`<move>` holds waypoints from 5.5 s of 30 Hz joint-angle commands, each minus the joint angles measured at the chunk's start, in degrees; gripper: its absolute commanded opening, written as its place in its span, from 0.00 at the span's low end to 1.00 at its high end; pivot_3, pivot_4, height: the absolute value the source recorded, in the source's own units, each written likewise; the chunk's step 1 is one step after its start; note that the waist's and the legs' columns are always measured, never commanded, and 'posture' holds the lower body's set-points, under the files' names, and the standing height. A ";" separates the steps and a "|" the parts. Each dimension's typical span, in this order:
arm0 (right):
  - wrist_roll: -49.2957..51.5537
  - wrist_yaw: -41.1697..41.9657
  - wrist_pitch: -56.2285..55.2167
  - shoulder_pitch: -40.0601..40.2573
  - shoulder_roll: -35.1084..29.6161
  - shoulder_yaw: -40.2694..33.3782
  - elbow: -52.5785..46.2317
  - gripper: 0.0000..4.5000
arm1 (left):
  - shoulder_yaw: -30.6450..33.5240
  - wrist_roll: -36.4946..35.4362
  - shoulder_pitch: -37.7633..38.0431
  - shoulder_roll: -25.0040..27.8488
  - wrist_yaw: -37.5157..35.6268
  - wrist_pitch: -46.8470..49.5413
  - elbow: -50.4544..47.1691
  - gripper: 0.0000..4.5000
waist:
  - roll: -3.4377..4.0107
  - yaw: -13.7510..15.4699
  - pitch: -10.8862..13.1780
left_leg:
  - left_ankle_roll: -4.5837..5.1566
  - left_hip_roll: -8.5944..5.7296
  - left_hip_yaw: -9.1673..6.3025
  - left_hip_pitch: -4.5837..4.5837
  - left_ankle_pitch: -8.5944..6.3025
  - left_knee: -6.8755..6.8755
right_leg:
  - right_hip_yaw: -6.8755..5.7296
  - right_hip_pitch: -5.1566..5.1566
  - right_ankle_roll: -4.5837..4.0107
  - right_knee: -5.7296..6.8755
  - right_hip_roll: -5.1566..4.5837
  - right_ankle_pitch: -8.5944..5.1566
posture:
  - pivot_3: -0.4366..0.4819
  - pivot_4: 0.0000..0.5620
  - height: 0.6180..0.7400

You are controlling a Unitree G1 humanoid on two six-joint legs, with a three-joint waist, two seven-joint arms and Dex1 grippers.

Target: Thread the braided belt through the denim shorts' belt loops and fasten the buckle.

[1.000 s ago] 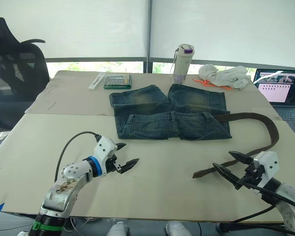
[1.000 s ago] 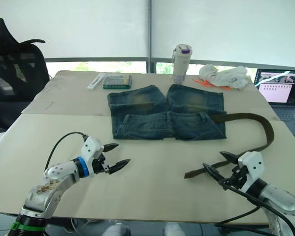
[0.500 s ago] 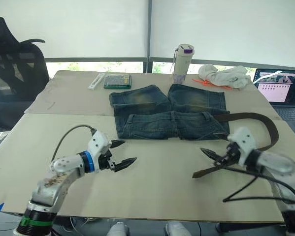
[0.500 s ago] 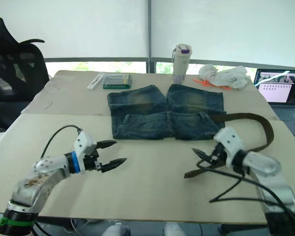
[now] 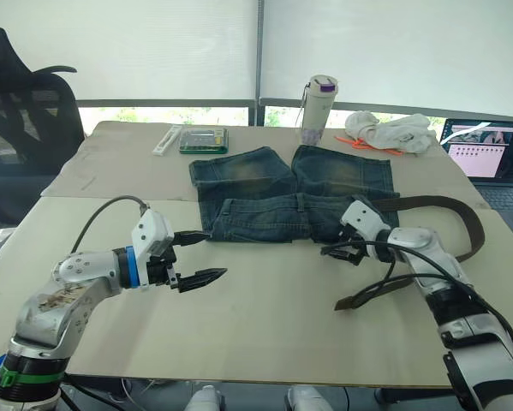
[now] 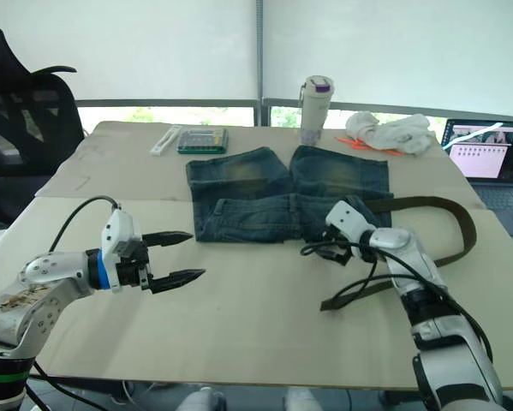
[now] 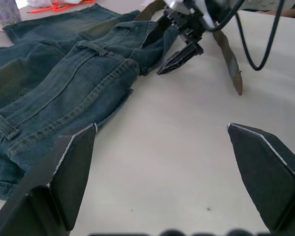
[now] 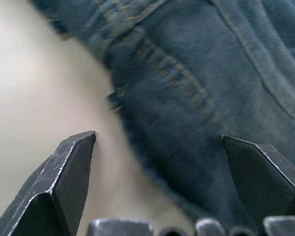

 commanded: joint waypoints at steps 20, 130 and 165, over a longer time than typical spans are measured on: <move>3.76 16.22 8.25 11.60 -6.83 1.23 -29.54 0.01 | 0.91 -1.50 0.63 1.14 0.12 0.71 -5.45 1.00 | 0.01 -0.56 0.01 | 0.06 -0.01 -0.15 -0.09 -0.07 -0.01 | -0.11 -0.03 0.01 0.04 -0.01 -0.01 | 0.48 0.27 0.98; 60.27 -27.68 27.01 46.94 22.69 -18.13 -66.75 1.00 | -3.92 -31.36 -11.93 -39.28 23.80 20.90 5.35 0.00 | -0.07 0.51 0.04 | 0.07 -0.08 -0.37 -0.21 -0.07 0.13 | -0.15 0.04 0.07 0.04 0.04 -0.06 | 0.48 0.27 0.98; 71.47 -29.39 17.35 47.09 24.40 -19.77 -68.69 0.01 | -4.24 -28.54 -10.74 -37.29 24.02 17.22 7.52 0.00 | -0.04 0.26 0.03 | 0.07 -0.09 -0.42 -0.24 -0.07 0.11 | -0.18 0.04 0.04 -0.01 0.05 -0.06 | 0.48 0.27 0.98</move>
